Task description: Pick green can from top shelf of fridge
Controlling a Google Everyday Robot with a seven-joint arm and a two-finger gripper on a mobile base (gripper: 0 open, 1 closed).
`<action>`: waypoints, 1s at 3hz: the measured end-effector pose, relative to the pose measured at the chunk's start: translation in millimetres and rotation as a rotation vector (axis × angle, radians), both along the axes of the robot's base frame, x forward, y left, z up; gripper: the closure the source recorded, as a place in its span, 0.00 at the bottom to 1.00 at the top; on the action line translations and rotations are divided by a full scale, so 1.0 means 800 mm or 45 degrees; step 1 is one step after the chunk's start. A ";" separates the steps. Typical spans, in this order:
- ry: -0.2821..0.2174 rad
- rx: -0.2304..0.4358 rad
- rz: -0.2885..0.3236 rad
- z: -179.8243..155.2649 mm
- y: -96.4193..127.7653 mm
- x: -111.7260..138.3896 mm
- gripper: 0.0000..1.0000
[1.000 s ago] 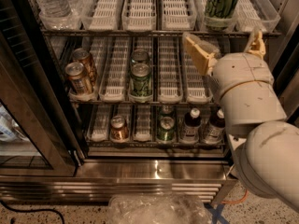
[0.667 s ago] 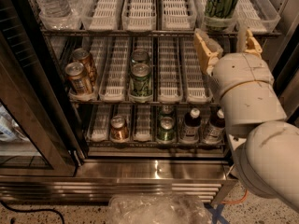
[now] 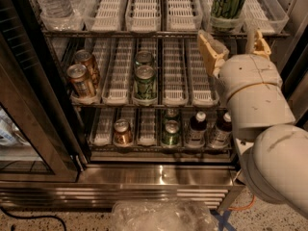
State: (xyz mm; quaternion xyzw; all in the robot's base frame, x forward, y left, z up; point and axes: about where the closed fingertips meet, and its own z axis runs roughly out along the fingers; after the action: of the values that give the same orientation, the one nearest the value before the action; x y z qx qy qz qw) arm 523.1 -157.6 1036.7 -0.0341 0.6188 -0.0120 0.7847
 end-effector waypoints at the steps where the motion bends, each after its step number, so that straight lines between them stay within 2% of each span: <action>1: -0.006 0.006 0.000 0.003 -0.001 0.006 0.35; 2: -0.021 -0.002 0.002 0.003 -0.005 0.003 0.38; 3: -0.038 0.002 -0.011 0.007 -0.010 0.002 0.33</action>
Offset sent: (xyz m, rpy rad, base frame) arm -0.0005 -0.0106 0.0005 -0.0089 -0.0283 0.0002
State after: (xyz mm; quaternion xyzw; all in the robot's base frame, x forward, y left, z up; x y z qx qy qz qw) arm 524.9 -165.2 1042.7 -0.0306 0.6071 -0.0153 0.7939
